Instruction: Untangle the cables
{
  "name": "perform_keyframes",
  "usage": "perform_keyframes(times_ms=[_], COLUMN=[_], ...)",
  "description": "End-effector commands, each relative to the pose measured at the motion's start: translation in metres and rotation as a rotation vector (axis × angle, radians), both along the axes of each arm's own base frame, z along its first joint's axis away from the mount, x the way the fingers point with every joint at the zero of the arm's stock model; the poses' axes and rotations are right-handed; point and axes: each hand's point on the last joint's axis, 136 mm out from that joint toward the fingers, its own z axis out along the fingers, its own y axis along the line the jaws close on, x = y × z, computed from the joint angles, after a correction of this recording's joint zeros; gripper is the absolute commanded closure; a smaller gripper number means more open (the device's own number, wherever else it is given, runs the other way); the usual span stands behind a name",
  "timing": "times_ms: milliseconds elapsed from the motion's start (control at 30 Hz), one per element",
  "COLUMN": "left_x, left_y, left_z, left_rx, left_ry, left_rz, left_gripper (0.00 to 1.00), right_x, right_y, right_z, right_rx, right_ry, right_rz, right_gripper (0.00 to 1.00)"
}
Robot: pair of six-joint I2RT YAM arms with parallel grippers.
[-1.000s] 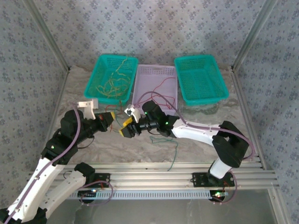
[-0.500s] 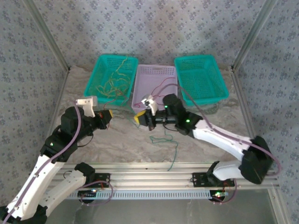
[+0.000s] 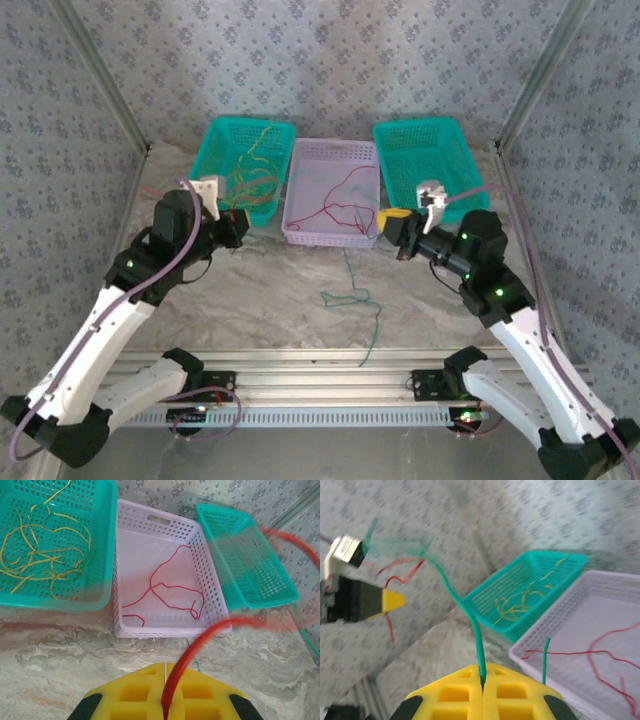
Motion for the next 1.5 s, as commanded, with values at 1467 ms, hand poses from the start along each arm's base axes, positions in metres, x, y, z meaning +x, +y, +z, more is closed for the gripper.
perform_keyframes(times_ms=[1467], left_x=[0.127], left_y=[-0.175], left_z=[-0.051], left_rx=[0.102], left_ry=[0.091], left_rz=[-0.234], left_gripper=[1.0], right_x=[0.032], right_y=[-0.114], right_z=[0.027], right_rx=[0.118], right_ry=[0.122], right_rz=[-0.528], right_gripper=[1.0])
